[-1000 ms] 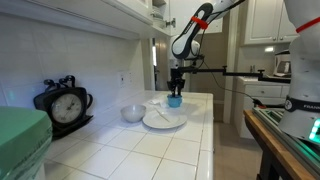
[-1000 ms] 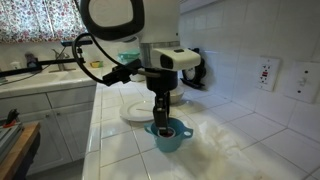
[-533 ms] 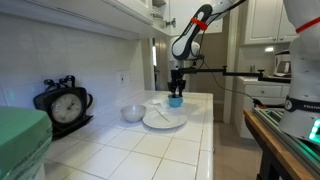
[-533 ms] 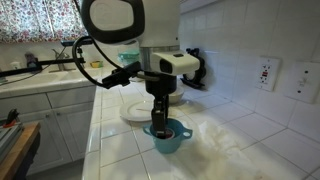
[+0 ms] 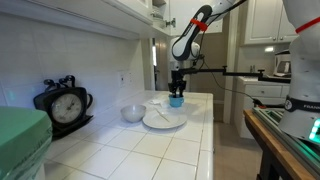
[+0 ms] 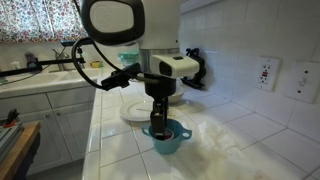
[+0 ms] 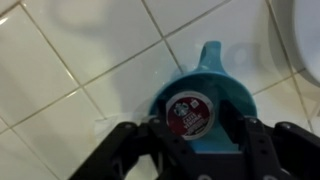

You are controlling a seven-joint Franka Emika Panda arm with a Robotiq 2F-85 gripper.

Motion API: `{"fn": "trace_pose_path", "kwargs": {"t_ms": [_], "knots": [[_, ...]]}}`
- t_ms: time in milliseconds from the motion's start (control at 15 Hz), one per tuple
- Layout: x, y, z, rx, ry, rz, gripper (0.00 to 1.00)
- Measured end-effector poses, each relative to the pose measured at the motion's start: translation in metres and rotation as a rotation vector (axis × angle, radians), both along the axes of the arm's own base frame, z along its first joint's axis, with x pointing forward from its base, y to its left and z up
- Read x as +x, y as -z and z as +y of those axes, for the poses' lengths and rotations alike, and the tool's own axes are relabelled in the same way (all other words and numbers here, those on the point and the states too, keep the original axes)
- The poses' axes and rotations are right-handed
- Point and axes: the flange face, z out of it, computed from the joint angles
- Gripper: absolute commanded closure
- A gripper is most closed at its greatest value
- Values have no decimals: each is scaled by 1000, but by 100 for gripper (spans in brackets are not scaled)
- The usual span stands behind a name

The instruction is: Remove the container from the blue cup and put it on the countertop

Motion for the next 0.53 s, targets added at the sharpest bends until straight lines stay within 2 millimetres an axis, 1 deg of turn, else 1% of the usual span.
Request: {"fn": "trace_pose_path", "kwargs": {"t_ms": [67,133,333,467,533], "knots": [[0,1,0,0,1,2,36],[-1,2,-1,0,2,3,33],[-1,3,-1,0,2,6,28],[-1,4,-1,2,2,9,29],[-1,5,-1,2,2,10,34]]}}
